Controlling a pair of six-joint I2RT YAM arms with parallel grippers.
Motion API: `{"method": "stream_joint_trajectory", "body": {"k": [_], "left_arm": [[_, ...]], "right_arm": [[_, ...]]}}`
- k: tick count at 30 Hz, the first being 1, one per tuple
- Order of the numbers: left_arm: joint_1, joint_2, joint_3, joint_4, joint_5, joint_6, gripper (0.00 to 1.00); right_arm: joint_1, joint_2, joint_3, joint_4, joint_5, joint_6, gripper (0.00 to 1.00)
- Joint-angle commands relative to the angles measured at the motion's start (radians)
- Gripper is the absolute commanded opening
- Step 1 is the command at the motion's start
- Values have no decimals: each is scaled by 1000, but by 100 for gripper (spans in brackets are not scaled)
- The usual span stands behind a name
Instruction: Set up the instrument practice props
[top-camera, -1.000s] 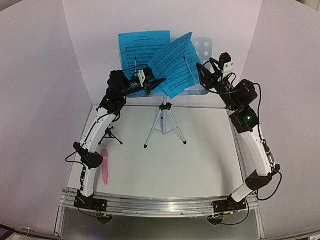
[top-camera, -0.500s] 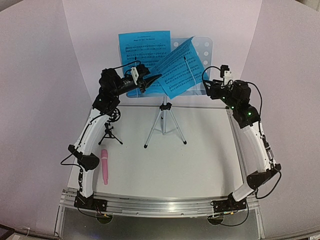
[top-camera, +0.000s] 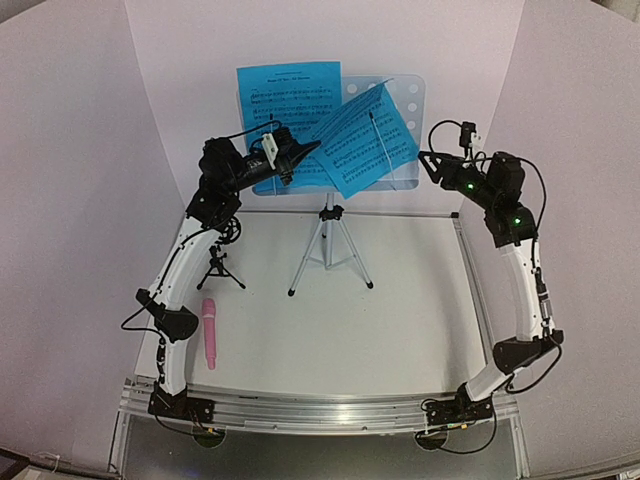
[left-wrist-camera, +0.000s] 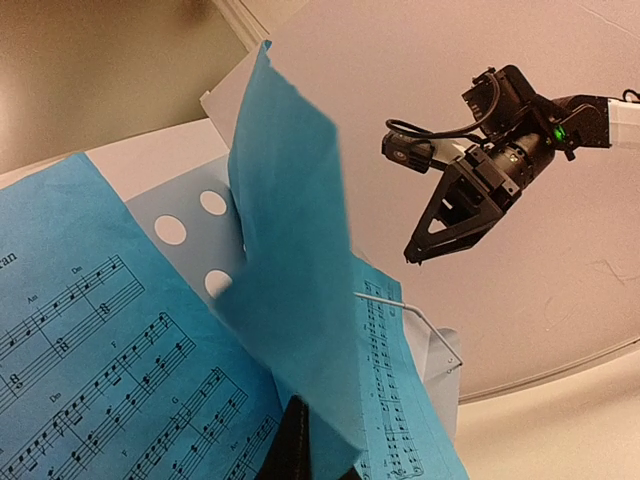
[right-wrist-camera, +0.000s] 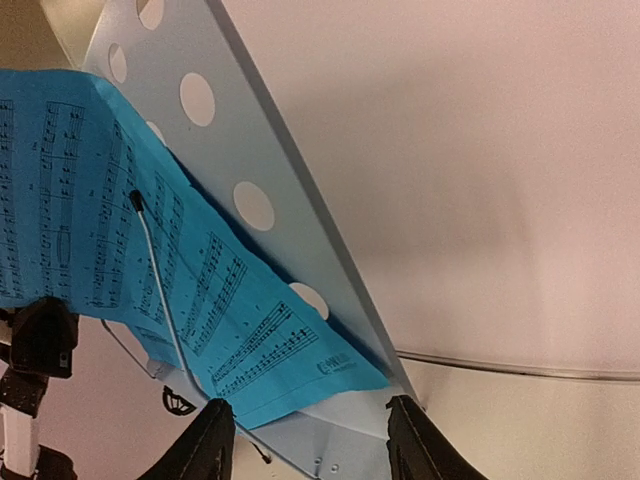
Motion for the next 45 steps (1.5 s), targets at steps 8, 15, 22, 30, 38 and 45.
{"method": "stream_joint_trajectory", "body": {"k": [8, 15, 22, 30, 38, 45], "left_arm": [[-1, -38, 3, 49, -12, 11, 0], [-1, -33, 7, 54, -12, 6, 0], [-2, -37, 7, 54, -12, 2, 0], [-1, -34, 10, 57, -8, -4, 0], [-1, -37, 8, 52, -8, -2, 0], [-1, -37, 9, 51, -10, -3, 0]], "right_arm": [[-24, 88, 116, 4, -77, 79, 66], [-25, 146, 161, 4, -129, 101, 56], [-26, 145, 145, 8, -138, 101, 50], [-26, 134, 132, 15, -138, 101, 28], [-26, 94, 79, 20, -123, 91, 27], [-26, 64, 50, 23, -123, 88, 26]]}}
